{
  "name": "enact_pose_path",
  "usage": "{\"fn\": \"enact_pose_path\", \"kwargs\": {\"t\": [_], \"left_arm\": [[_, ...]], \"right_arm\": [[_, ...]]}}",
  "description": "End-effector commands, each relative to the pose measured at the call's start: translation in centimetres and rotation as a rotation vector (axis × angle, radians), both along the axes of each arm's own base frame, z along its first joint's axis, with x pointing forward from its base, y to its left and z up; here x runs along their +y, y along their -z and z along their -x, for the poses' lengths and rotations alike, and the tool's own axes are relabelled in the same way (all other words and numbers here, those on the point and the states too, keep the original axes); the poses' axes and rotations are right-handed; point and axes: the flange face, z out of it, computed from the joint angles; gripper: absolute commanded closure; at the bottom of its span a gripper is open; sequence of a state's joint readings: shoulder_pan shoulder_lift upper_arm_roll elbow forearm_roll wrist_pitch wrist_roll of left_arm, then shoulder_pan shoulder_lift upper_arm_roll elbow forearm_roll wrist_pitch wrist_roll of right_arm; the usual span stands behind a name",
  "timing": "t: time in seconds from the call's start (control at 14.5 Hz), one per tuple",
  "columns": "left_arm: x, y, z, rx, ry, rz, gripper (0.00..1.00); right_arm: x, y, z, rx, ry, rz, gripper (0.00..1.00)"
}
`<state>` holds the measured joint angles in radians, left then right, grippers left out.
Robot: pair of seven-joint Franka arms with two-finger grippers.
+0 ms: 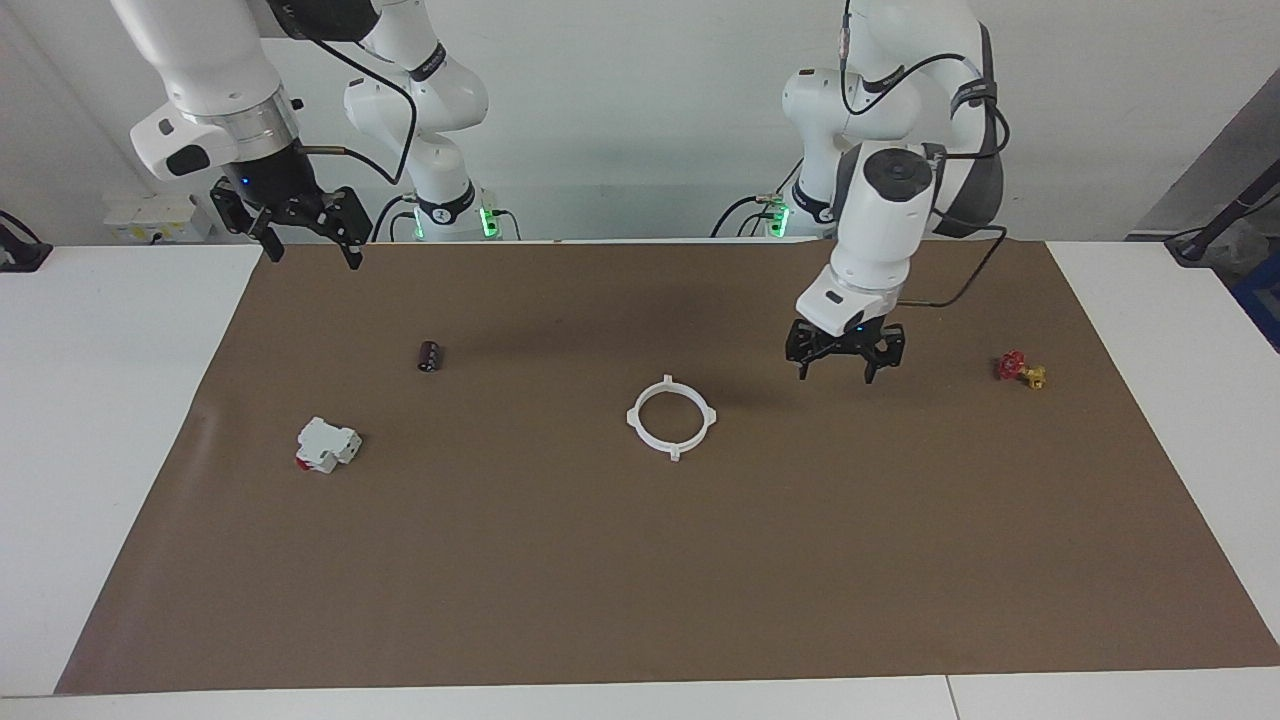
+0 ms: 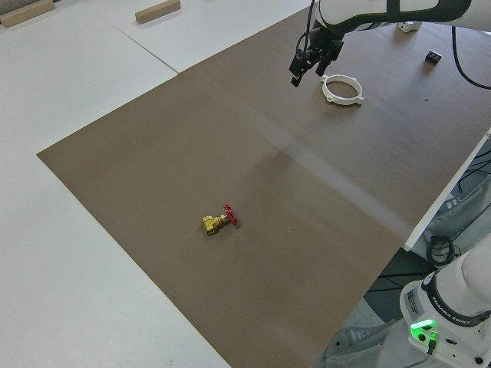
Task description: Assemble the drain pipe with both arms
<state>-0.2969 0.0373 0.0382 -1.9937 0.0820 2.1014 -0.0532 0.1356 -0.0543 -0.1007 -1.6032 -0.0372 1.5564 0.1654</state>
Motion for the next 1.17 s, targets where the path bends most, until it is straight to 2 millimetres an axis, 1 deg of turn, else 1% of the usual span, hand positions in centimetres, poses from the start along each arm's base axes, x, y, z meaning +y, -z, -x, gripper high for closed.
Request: {"fn": "enact_pose_path", "kwargs": {"t": [0.0, 0.07, 0.14, 0.21, 0.41, 0.55, 0.62, 0.76, 0.9, 1.03, 1.1], "left_arm": [[5.0, -2.7, 0.0, 0.028, 0.031, 0.023, 0.00], [6.3, -3.8, -0.1, 0.040, 0.043, 0.021, 0.00], [7.6, -5.2, -0.4, 0.049, 0.044, 0.018, 0.00], [8.3, -6.8, -0.6, 0.061, 0.043, 0.017, 0.00], [8.5, -11.0, -0.7, 0.064, 0.033, 0.034, 0.00], [9.6, -13.7, -1.0, 0.062, 0.011, 0.035, 0.00], [9.6, -15.4, -1.0, 0.061, 0.011, 0.039, 0.00], [9.4, -17.3, -1.2, 0.067, 0.006, 0.063, 0.00], [9.3, -18.9, -0.6, 0.078, 0.007, 0.063, 0.00], [9.8, -19.5, 0.0, 0.091, 0.000, 0.058, 0.00], [9.7, -19.7, 0.3, 0.090, 0.002, 0.062, 0.00]], "right_arm": [[-0.2, -0.1, 0.6, -0.003, -0.024, -0.025, 0.00], [-0.2, -0.1, 0.6, -0.003, -0.024, -0.025, 0.00], [-0.2, -0.1, 0.6, -0.003, -0.024, -0.025, 0.00], [-0.2, -0.2, 0.7, -0.005, -0.024, -0.025, 0.00], [-0.2, -0.2, 0.7, -0.005, -0.024, -0.025, 0.00], [-0.2, -0.1, 0.6, -0.003, -0.024, -0.025, 0.00], [-0.2, -0.1, 0.6, -0.003, -0.024, -0.025, 0.00], [-0.2, -0.2, 0.7, -0.005, -0.024, -0.025, 0.00], [-0.2, -0.2, 0.7, -0.005, -0.024, -0.025, 0.00], [-0.2, -0.1, 0.6, -0.003, -0.024, -0.025, 0.00], [-0.2, -0.2, 0.7, -0.005, -0.024, -0.025, 0.00]]}}
